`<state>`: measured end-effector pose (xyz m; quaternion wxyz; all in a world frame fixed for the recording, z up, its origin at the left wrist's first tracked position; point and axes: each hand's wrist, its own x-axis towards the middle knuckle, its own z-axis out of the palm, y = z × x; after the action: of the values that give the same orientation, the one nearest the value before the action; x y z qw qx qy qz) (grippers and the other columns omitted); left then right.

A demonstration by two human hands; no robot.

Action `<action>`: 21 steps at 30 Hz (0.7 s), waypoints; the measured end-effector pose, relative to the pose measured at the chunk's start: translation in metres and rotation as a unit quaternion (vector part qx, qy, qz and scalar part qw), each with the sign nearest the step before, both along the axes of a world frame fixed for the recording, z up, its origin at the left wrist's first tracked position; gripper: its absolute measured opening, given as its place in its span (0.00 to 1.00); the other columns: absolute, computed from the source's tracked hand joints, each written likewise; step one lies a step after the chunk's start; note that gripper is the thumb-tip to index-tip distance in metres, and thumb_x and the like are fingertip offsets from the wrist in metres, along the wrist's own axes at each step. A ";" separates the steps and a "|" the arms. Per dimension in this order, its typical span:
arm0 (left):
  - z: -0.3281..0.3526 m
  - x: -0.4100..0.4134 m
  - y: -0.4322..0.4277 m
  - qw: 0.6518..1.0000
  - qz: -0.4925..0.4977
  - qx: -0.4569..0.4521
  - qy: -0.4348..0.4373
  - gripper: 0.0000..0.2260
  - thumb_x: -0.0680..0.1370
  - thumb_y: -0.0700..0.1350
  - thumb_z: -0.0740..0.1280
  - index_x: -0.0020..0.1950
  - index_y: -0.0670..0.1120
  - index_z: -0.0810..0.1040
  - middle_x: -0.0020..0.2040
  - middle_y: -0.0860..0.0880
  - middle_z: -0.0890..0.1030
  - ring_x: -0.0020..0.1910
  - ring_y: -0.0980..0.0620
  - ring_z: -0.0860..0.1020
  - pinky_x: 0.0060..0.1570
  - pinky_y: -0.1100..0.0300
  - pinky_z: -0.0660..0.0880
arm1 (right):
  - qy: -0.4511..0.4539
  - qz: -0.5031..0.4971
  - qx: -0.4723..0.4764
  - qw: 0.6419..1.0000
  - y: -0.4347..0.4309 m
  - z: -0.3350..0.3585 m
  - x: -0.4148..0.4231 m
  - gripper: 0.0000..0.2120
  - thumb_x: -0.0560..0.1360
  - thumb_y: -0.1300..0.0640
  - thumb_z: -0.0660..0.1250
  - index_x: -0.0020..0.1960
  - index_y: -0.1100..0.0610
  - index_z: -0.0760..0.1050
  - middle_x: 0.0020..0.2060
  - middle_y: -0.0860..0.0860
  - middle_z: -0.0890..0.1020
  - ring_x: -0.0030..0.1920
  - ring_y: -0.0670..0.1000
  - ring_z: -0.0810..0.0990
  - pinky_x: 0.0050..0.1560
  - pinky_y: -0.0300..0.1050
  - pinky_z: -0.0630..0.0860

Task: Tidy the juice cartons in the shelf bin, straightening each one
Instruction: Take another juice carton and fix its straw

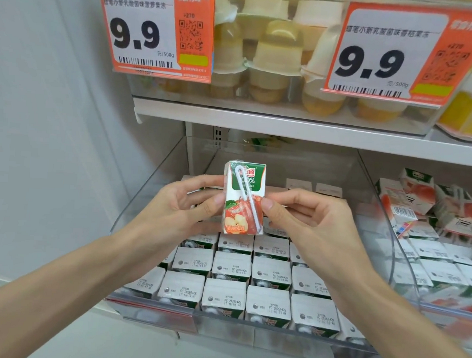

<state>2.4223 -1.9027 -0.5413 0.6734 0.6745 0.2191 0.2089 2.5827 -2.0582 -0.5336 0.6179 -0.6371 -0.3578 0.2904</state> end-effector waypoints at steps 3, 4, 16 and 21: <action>0.000 0.000 0.003 1.000 -0.023 0.001 -0.003 0.17 0.86 0.44 0.63 0.74 0.46 0.76 0.64 0.47 0.86 0.65 0.47 0.84 0.63 0.57 0.81 | 0.009 0.028 -0.005 1.000 0.000 0.001 -0.002 0.06 0.76 0.54 0.77 0.53 0.50 0.87 0.49 0.40 0.89 0.51 0.40 0.88 0.50 0.33 0.82; 0.001 -0.001 0.004 0.999 -0.035 0.001 -0.001 0.17 0.86 0.45 0.62 0.75 0.46 0.76 0.65 0.46 0.85 0.66 0.47 0.83 0.65 0.55 0.80 | 0.010 0.033 -0.009 0.999 -0.001 0.001 -0.003 0.07 0.75 0.54 0.78 0.53 0.50 0.87 0.50 0.40 0.89 0.52 0.40 0.87 0.50 0.34 0.82; 0.003 0.003 0.003 0.991 -0.089 -0.100 -0.028 0.19 0.88 0.45 0.56 0.78 0.47 0.72 0.68 0.44 0.83 0.67 0.43 0.82 0.69 0.51 0.77 | -0.029 0.046 -0.021 0.998 0.002 0.000 -0.005 0.13 0.77 0.55 0.76 0.57 0.39 0.86 0.52 0.36 0.87 0.54 0.38 0.85 0.49 0.33 0.79; 0.002 0.002 0.005 0.991 -0.078 -0.101 -0.026 0.18 0.88 0.44 0.57 0.78 0.47 0.72 0.68 0.42 0.83 0.68 0.42 0.82 0.69 0.50 0.77 | -0.026 0.061 -0.026 0.997 0.004 -0.002 -0.006 0.16 0.77 0.58 0.77 0.58 0.39 0.84 0.51 0.39 0.87 0.51 0.40 0.86 0.46 0.31 0.80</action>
<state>2.4248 -1.8975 -0.5394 0.7576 0.6126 0.1678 0.1501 2.5764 -2.0540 -0.5355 0.5726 -0.6376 -0.4040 0.3199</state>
